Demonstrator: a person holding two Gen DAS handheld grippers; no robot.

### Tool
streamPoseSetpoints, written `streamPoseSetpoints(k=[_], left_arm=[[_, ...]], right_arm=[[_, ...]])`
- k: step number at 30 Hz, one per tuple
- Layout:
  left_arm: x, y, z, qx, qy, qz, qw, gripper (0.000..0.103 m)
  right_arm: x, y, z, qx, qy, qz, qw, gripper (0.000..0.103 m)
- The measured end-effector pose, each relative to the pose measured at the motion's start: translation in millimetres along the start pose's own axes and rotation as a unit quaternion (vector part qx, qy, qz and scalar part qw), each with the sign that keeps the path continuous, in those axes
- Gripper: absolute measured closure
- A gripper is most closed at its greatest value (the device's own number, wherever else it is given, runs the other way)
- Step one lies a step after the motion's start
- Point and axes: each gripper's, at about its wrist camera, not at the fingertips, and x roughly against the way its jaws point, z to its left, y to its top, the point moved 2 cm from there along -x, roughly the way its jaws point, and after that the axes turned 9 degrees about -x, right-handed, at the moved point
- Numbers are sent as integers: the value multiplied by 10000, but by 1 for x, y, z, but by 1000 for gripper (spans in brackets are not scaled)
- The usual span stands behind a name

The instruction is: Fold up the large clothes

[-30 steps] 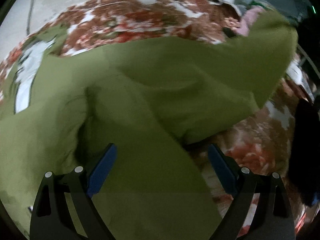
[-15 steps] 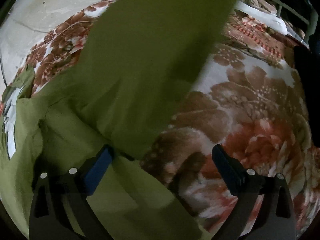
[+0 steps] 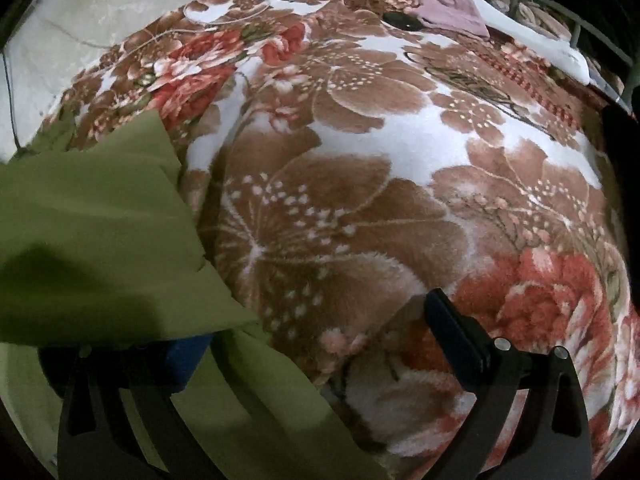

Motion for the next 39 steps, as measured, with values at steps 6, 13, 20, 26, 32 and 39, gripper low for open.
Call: streamPoseSetpoints(k=[6, 13, 20, 26, 32, 39], left_arm=[[2, -5, 3, 65, -156, -23, 9999, 5], [8, -10, 10, 135, -426, 40, 9990, 5], [33, -29, 9, 65, -741, 267, 9969, 5], [67, -58, 4, 116, -825, 412, 9957, 5], [104, -112, 55, 771, -1108, 577, 9892, 5], [165, -198, 187, 1684, -259, 739, 9826, 5]], right_arm=[[-130, -42, 2, 16, -445, 808, 9957, 98], [-245, -101, -19, 328, -1169, 1857, 9751, 95], [-288, -135, -12, 388, -950, 2568, 9610, 28], [-273, -123, 14, 299, -598, 2571, 9641, 17], [-184, -63, 5, 149, -496, 1900, 9804, 9], [-109, -31, -97, 685, -2700, 1028, 9549, 7]])
